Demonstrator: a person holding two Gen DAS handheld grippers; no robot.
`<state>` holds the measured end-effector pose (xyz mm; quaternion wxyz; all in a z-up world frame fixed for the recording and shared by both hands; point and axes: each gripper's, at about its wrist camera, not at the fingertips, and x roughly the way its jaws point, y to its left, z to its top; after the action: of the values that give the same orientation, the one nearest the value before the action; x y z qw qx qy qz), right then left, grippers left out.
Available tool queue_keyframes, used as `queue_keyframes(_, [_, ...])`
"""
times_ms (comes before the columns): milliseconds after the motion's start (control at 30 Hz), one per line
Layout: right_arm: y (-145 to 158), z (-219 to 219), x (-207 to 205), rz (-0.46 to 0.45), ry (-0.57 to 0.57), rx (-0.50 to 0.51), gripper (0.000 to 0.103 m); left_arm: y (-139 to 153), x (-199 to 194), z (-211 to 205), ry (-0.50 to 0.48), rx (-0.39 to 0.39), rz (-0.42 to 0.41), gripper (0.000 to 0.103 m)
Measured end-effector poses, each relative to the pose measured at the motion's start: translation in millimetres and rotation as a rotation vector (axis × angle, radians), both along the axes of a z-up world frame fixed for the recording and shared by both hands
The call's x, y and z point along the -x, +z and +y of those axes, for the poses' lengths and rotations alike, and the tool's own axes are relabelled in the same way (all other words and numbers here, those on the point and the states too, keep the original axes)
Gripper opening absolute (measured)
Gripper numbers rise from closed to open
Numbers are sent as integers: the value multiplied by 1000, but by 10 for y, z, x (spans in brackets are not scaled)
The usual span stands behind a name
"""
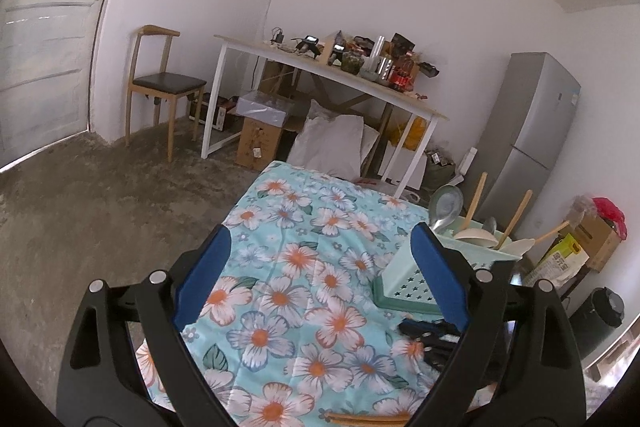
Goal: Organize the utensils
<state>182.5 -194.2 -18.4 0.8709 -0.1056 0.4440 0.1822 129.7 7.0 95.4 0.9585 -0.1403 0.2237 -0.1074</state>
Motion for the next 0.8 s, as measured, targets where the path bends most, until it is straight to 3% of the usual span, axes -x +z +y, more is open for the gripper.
queue_keyframes(300, [733,-234,476,-176,-38,-92,3,-113,17,54,31,-10,37,87])
queue_keyframes(633, [1761,-1131,963,-361,-101,-410,3,-292,156,-61,34,-37,83,87])
queue_keyframes(800, [1974,-1235,1016,-387,-68,-416,3,-412,187,-133,19,-42,121,87])
